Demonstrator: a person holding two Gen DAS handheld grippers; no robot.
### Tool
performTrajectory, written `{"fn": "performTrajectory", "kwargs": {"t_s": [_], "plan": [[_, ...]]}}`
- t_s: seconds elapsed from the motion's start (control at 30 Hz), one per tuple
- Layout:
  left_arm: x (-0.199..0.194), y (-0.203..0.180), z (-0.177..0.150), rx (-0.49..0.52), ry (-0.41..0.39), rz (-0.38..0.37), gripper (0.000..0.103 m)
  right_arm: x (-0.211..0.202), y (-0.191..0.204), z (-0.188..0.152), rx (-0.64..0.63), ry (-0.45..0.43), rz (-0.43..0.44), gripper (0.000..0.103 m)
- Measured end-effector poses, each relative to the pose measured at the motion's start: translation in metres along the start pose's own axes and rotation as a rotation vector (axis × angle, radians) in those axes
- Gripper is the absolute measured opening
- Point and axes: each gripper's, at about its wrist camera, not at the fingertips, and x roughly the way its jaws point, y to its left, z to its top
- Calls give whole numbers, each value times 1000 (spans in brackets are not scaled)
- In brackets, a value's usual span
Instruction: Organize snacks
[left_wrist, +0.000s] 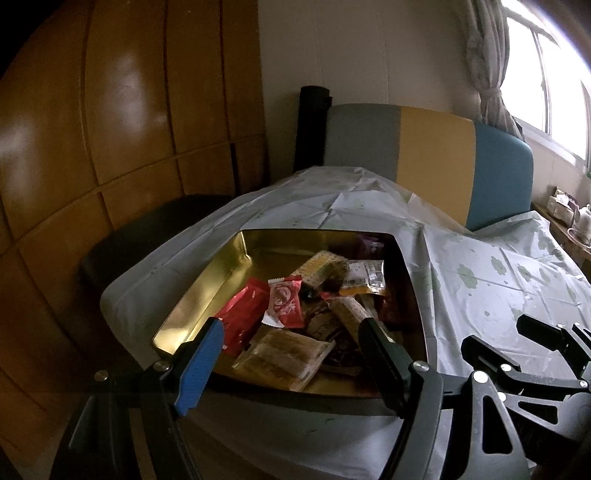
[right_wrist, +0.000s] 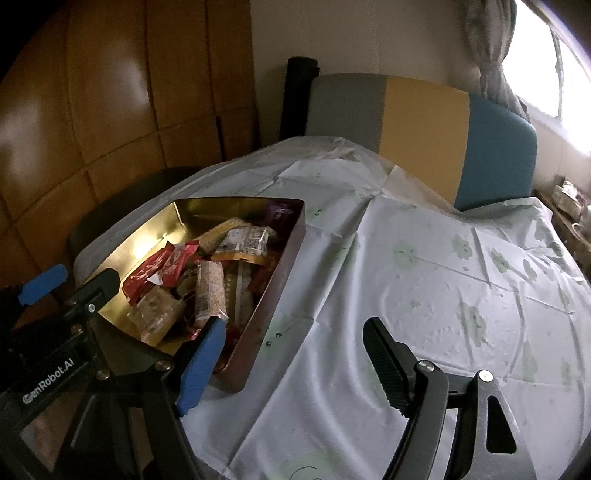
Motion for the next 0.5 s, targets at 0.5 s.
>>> {"fn": "performTrajectory", "kwargs": {"t_s": [0.5], "plan": [[2, 1, 0, -14, 13, -21, 73, 5, 2, -3, 0, 16, 3, 82]]}}
